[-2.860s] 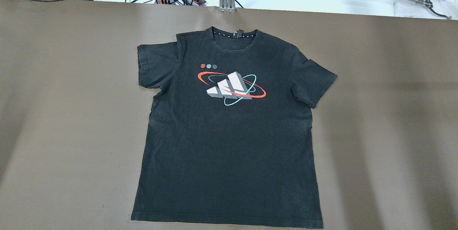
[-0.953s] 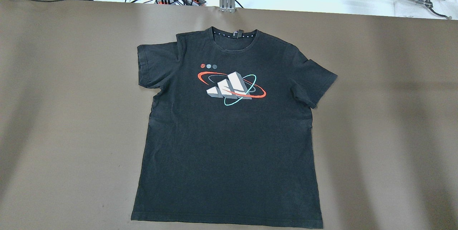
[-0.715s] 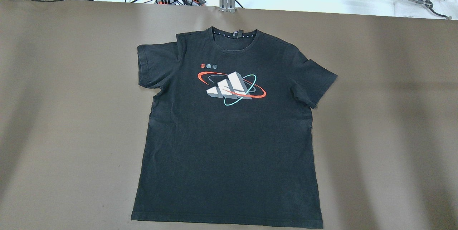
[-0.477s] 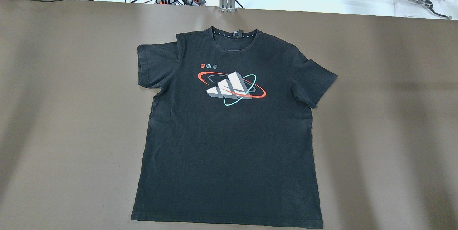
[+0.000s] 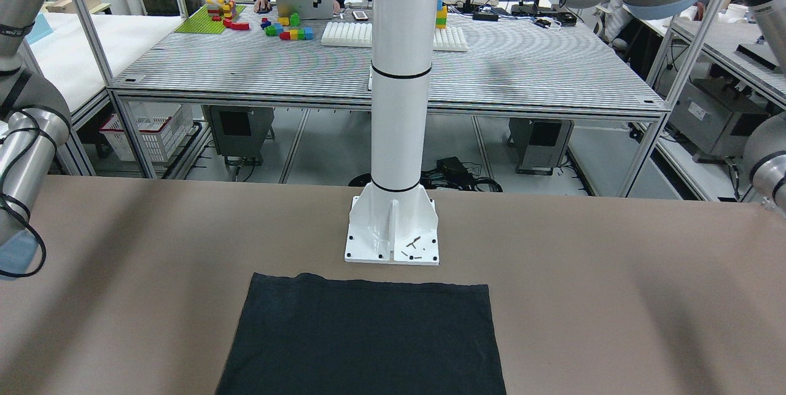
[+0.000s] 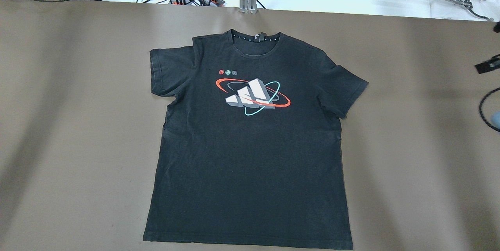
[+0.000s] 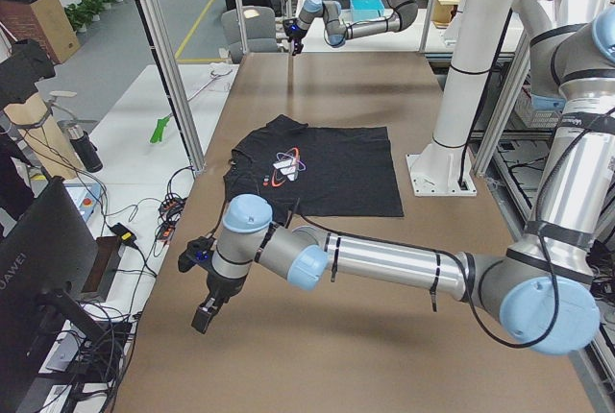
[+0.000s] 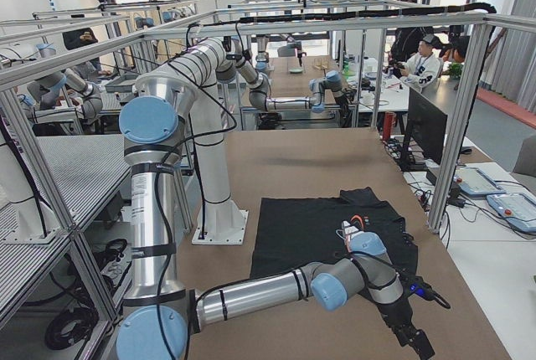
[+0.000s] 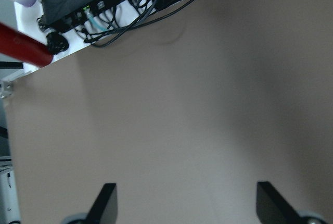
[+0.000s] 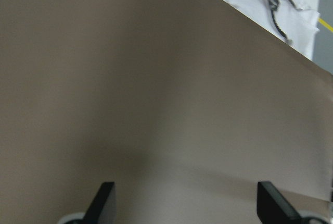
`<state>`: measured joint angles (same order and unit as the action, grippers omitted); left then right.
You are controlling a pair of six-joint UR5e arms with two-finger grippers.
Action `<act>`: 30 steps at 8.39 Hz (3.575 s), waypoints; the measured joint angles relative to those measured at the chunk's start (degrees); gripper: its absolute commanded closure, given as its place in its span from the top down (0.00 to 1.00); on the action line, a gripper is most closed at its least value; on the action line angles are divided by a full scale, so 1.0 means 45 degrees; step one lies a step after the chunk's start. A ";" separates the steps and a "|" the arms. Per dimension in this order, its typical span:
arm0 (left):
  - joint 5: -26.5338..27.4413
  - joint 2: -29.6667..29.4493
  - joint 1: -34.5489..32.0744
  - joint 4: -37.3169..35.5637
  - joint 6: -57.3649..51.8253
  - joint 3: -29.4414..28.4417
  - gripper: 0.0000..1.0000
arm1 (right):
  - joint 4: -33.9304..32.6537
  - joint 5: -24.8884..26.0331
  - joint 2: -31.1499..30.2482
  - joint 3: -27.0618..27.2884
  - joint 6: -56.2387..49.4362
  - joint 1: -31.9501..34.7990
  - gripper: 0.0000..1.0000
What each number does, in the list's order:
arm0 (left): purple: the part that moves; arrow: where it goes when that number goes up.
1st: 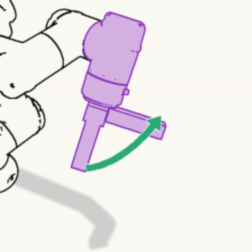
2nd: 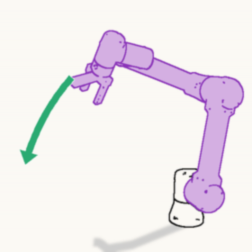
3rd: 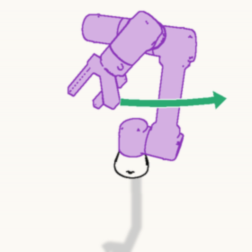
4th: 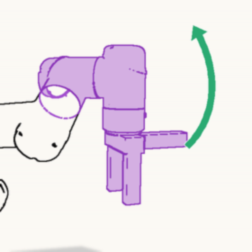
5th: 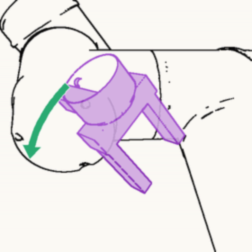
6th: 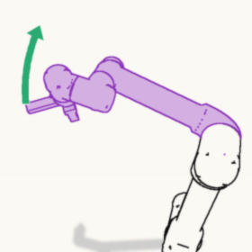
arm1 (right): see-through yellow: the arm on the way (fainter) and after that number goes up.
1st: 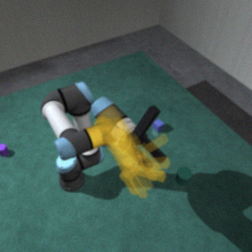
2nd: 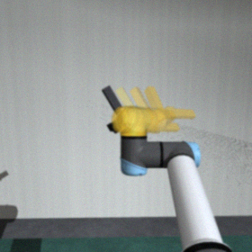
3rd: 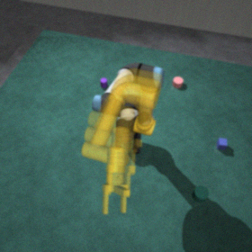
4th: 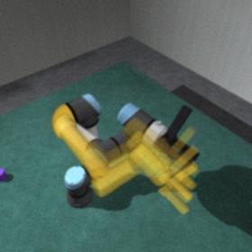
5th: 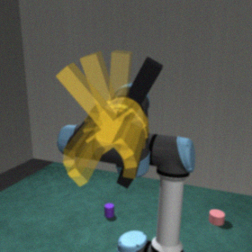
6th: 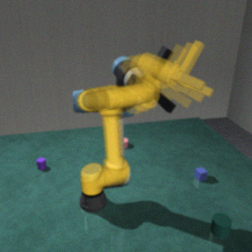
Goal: Fold clothes
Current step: 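Move both grippers in toward the shirt's shoulders, then grasp the sleeve nearest the left gripper and fold it inward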
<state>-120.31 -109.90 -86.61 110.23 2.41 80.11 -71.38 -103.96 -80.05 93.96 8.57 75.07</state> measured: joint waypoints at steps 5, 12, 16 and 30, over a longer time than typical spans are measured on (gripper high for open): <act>-0.0295 -0.3469 0.3400 0.3898 0.5439 -0.4584 0.94 | 0.2790 -0.0246 0.3265 -0.3773 0.5081 -0.3101 0.95; -0.0204 -0.6007 0.6235 0.6854 0.9985 -0.7886 0.85 | 0.4123 -0.0250 0.4399 -0.5348 0.6932 -0.4116 0.95; 0.0324 -0.6203 0.6633 0.7057 1.0145 -0.8507 0.53 | 0.4143 -0.0238 0.4383 -0.5353 0.6850 -0.4152 0.95; 0.0521 -0.5445 0.7059 0.7080 1.3546 -0.4453 0.00 | 0.4164 -0.0237 0.4263 -0.5218 0.6825 -0.4145 0.95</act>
<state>-117.96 -134.40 -54.84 142.09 63.36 60.08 -52.64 -105.03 -60.87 70.48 39.29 56.42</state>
